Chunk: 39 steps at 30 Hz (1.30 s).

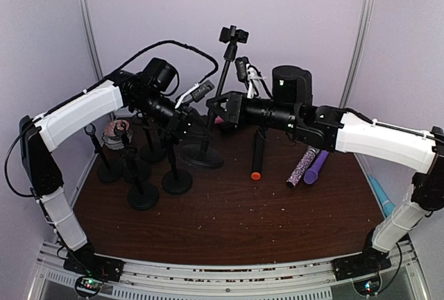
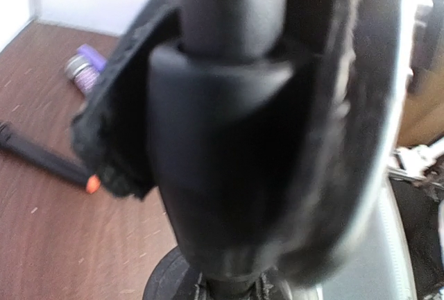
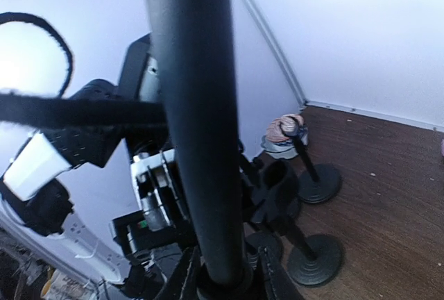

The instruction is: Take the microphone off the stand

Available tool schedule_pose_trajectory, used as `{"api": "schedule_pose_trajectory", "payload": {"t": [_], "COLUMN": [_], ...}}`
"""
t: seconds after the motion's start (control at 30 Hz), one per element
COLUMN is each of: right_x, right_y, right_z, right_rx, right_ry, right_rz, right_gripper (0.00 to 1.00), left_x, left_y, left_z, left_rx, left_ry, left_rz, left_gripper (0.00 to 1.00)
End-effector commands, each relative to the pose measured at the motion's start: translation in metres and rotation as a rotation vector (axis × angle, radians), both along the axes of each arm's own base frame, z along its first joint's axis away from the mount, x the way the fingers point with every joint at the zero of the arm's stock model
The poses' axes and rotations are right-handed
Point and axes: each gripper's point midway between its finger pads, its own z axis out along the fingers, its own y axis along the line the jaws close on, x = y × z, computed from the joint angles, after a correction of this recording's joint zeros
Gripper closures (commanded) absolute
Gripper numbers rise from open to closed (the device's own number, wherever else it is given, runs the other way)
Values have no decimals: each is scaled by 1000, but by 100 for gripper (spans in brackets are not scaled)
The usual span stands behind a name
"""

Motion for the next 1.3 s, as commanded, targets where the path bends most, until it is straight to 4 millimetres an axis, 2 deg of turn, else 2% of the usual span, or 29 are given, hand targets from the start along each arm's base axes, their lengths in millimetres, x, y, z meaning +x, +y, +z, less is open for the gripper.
{"api": "schedule_pose_trajectory", "payload": {"t": [0.0,0.17,0.3,0.37,0.4,0.43,0.47,0.53,0.6,0.67,0.73,0.87,1.03,1.17,1.27], "right_x": [-76,-114,-127,-125,-123,-116,-103,-55,-1,17,17,14,6,8,13], "right_y": [12,3,-3,-3,-1,1,3,1,-22,-47,-62,-70,-41,-20,-13], "right_z": [47,66,76,78,76,73,67,46,20,10,11,5,3,-4,-3], "right_rx": [140,224,295,319,320,312,290,211,97,53,40,-68,-83,-90,-79], "right_ry": [-130,-179,-198,-187,-173,-158,-139,-70,-7,14,-2,-4,-1,16,16], "right_rz": [440,679,768,787,786,759,696,443,83,-119,-223,-333,-273,-232,-238], "right_gripper": [100,100,100,99,88,72,63,43,32,24,17,20,25,29,35], "left_x": [-35,-50,-52,-50,-50,-48,-47,-38,-24,-6,11,31,43,41,39], "left_y": [0,6,7,6,6,5,5,4,3,2,2,3,1,0,1], "left_z": [66,74,76,76,76,76,76,73,67,59,51,42,36,36,36], "left_rx": [-228,-270,-276,-273,-272,-268,-262,-234,-188,-138,-90,-40,-26,-32,-33], "left_ry": [-11,25,33,28,24,19,6,-37,-92,-138,-186,-256,-278,-264,-259], "left_rz": [-160,-218,-226,-220,-219,-213,-205,-166,-107,-34,33,115,157,149,141], "left_gripper": [100,100,100,100,100,100,100,100,100,100,100,100,100,100,100]}}
